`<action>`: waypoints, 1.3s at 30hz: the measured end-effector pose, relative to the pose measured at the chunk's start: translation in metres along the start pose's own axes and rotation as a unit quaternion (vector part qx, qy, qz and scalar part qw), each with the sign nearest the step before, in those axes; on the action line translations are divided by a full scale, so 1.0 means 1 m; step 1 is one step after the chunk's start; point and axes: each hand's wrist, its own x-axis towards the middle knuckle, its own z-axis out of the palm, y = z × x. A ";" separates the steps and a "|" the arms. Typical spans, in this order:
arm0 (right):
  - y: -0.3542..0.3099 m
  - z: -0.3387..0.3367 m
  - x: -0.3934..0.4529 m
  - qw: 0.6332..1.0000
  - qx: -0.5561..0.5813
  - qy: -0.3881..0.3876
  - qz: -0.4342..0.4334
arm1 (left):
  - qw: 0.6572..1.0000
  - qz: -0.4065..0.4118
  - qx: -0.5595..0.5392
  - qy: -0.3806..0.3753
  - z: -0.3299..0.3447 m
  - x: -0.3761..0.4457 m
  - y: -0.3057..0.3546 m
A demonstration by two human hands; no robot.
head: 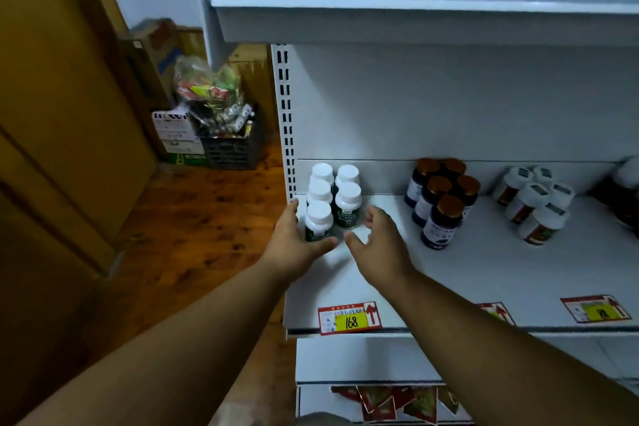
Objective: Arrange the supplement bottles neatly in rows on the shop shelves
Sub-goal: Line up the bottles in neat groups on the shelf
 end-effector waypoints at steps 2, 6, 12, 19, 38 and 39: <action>-0.002 -0.002 0.017 1.000 0.019 -0.010 0.014 | 0.999 0.010 0.004 -0.035 -0.002 0.013 -0.002; -0.005 0.000 0.046 0.992 0.100 -0.062 0.034 | 0.998 0.002 -0.020 -0.062 -0.004 0.031 0.000; -0.007 0.005 0.068 0.987 0.118 -0.105 -0.006 | 0.996 0.030 -0.010 -0.083 0.000 0.046 0.003; 0.004 0.000 0.079 0.979 0.102 -0.164 -0.063 | 0.996 0.055 -0.031 -0.061 0.004 0.041 0.001; 0.008 0.017 0.083 0.994 -0.028 -0.079 -0.072 | 0.995 0.069 -0.047 -0.057 0.004 0.046 -0.009; 0.009 0.017 0.084 0.994 -0.028 -0.080 -0.074 | 0.995 0.069 -0.043 -0.052 0.004 0.047 -0.009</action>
